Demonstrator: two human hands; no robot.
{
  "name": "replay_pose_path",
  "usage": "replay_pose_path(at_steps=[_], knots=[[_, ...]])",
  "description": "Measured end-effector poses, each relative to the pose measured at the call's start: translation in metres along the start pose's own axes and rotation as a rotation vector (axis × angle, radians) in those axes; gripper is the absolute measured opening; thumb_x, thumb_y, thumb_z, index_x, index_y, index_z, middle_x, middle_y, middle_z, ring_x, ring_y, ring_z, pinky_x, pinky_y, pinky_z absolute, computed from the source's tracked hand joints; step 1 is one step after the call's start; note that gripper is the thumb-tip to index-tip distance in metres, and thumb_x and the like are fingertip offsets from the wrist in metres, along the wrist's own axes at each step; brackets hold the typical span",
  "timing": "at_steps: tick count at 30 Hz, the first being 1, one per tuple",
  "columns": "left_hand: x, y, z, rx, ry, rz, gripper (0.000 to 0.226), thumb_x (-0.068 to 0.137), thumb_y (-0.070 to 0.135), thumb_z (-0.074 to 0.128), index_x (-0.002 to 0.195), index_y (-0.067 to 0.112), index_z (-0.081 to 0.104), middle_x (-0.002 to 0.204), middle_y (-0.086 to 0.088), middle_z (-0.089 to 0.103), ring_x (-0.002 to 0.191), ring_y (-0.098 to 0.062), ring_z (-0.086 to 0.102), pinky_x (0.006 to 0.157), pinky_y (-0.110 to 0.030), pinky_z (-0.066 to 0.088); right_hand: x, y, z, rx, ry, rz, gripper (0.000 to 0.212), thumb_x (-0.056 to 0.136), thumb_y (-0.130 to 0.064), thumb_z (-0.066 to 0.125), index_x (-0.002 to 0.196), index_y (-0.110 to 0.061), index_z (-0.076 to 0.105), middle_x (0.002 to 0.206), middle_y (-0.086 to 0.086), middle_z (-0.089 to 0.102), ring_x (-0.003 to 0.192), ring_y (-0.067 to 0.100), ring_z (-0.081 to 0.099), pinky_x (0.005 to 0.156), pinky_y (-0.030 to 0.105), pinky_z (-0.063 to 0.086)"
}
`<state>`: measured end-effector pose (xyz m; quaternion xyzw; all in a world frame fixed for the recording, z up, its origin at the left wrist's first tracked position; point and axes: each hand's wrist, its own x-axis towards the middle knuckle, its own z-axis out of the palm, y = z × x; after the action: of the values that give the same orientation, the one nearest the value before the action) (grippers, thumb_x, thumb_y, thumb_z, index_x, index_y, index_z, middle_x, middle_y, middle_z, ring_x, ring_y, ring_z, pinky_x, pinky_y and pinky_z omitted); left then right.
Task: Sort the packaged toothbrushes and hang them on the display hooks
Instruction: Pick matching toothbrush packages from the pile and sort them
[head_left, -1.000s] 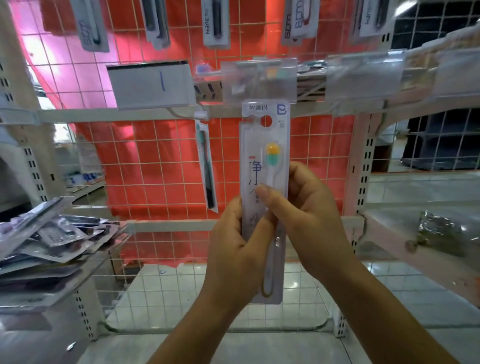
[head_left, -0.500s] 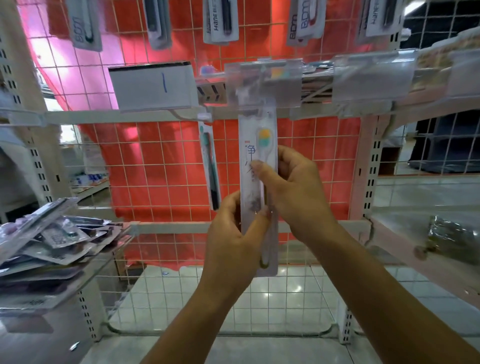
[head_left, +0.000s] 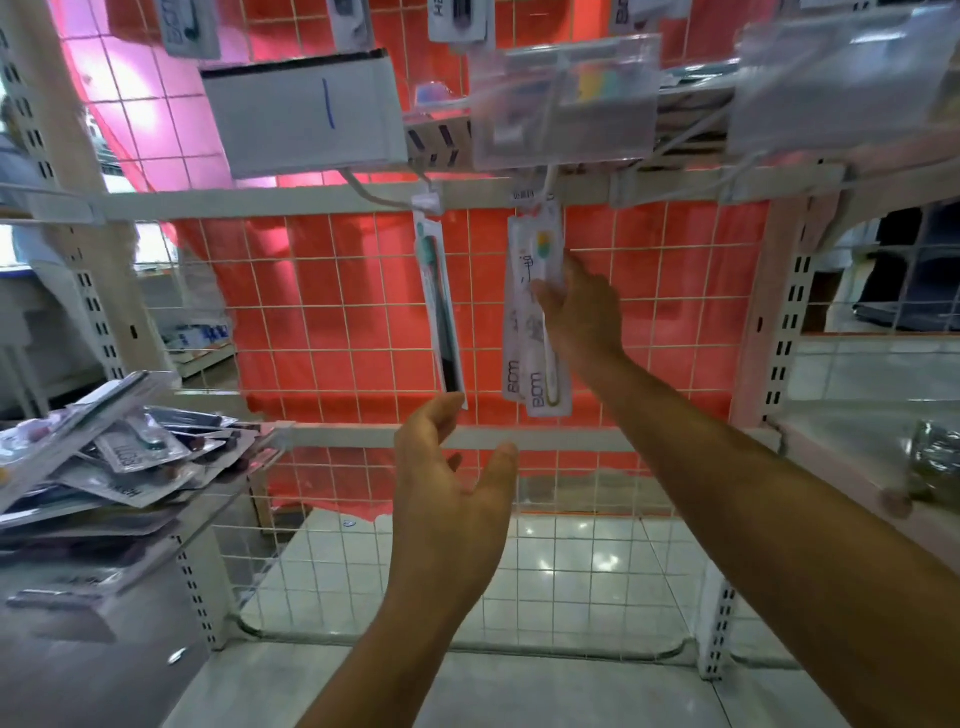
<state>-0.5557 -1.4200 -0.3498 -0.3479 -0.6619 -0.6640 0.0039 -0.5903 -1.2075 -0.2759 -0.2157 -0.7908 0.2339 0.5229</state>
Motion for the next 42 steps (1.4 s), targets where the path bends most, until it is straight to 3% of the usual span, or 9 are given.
replay_pose_path(at_steps=[4, 11, 14, 19, 23, 29, 33, 38, 42], knots=[[-0.002, -0.002, -0.002, 0.029, 0.004, 0.006, 0.040, 0.088, 0.020, 0.065, 0.104, 0.047, 0.042, 0.125, 0.016, 0.045, 0.111, 0.004, 0.045, 0.096, -0.022, 0.035, 0.007, 0.006, 0.013, -0.177, 0.002, 0.029, 0.049, 0.099, -0.034, 0.045, 0.143, -0.015, 0.034, 0.115, 0.016, 0.055, 0.095, 0.028, 0.057, 0.069, 0.024, 0.039], [-0.002, -0.006, 0.003, 0.014, -0.021, -0.044, 0.042, 0.088, 0.018, 0.064, 0.110, 0.045, 0.041, 0.126, 0.016, 0.045, 0.109, 0.001, 0.046, 0.092, -0.021, 0.037, 0.002, 0.007, 0.020, -0.166, -0.018, 0.112, 0.060, 0.097, -0.040, 0.047, 0.144, -0.008, 0.029, 0.123, 0.021, 0.050, 0.110, 0.035, 0.053, 0.086, 0.038, 0.046], [0.006, 0.000, 0.006, 0.001, -0.014, -0.078, 0.040, 0.089, 0.018, 0.064, 0.109, 0.044, 0.041, 0.125, 0.015, 0.047, 0.111, 0.001, 0.047, 0.086, -0.010, 0.036, -0.021, 0.005, 0.010, -0.229, -0.007, 0.208, 0.071, 0.093, -0.046, 0.049, 0.144, -0.003, 0.025, 0.135, 0.020, 0.042, 0.123, 0.034, 0.042, 0.096, 0.045, 0.044], [0.024, 0.039, 0.011, 0.091, -0.008, -0.185, 0.034, 0.090, 0.019, 0.063, 0.110, 0.037, 0.042, 0.105, 0.023, 0.052, 0.099, 0.000, 0.052, 0.085, -0.008, 0.038, -0.067, -0.010, -0.017, -0.297, 0.052, 0.178, 0.061, 0.090, -0.049, 0.043, 0.127, 0.000, 0.045, 0.119, 0.022, 0.053, 0.107, 0.036, 0.051, 0.087, 0.043, 0.046], [0.043, 0.069, 0.004, 0.371, -0.056, -0.182, 0.033, 0.090, 0.024, 0.062, 0.120, 0.026, 0.049, 0.115, 0.011, 0.054, 0.111, -0.010, 0.051, 0.099, -0.028, 0.043, -0.075, -0.039, -0.044, -0.442, -0.092, 0.162, 0.041, 0.088, -0.033, 0.053, 0.119, -0.006, 0.054, 0.116, 0.017, 0.057, 0.106, 0.035, 0.049, 0.084, 0.045, 0.045], [0.053, 0.117, -0.006, 0.751, -0.251, -0.149, 0.056, 0.091, 0.029, 0.059, 0.142, 0.018, 0.037, 0.136, -0.004, 0.050, 0.123, -0.021, 0.047, 0.098, -0.030, 0.041, -0.077, -0.106, -0.087, -0.534, -0.248, 0.108, 0.038, 0.069, -0.017, 0.078, 0.105, -0.014, 0.066, 0.095, 0.010, 0.067, 0.087, 0.030, 0.064, 0.071, 0.044, 0.057], [0.050, 0.156, -0.016, 0.842, -0.387, -0.185, 0.051, 0.092, 0.034, 0.055, 0.140, 0.023, 0.038, 0.131, -0.002, 0.052, 0.117, -0.021, 0.051, 0.094, -0.031, 0.045, -0.084, -0.142, -0.120, -0.524, -0.431, 0.166, 0.040, 0.069, -0.020, 0.076, 0.107, -0.012, 0.067, 0.099, 0.009, 0.067, 0.089, 0.029, 0.065, 0.066, 0.040, 0.053], [0.039, 0.206, -0.036, 0.966, -0.557, -0.167, 0.043, 0.095, 0.035, 0.047, 0.136, 0.022, 0.044, 0.128, -0.001, 0.056, 0.115, -0.019, 0.053, 0.095, -0.032, 0.046, -0.087, -0.195, -0.168, -0.497, -0.629, 0.264, 0.042, 0.093, -0.030, 0.053, 0.132, -0.013, 0.052, 0.132, 0.009, 0.054, 0.119, 0.030, 0.050, 0.093, 0.043, 0.044], [0.030, 0.247, -0.054, 1.002, -0.732, -0.215, 0.040, 0.095, 0.033, 0.044, 0.134, 0.021, 0.046, 0.128, -0.002, 0.055, 0.115, -0.021, 0.052, 0.094, -0.033, 0.046, -0.079, -0.235, -0.203, -0.499, -0.754, 0.276, 0.041, 0.099, -0.035, 0.038, 0.137, -0.021, 0.043, 0.137, 0.001, 0.045, 0.123, 0.021, 0.041, 0.099, 0.033, 0.036]])
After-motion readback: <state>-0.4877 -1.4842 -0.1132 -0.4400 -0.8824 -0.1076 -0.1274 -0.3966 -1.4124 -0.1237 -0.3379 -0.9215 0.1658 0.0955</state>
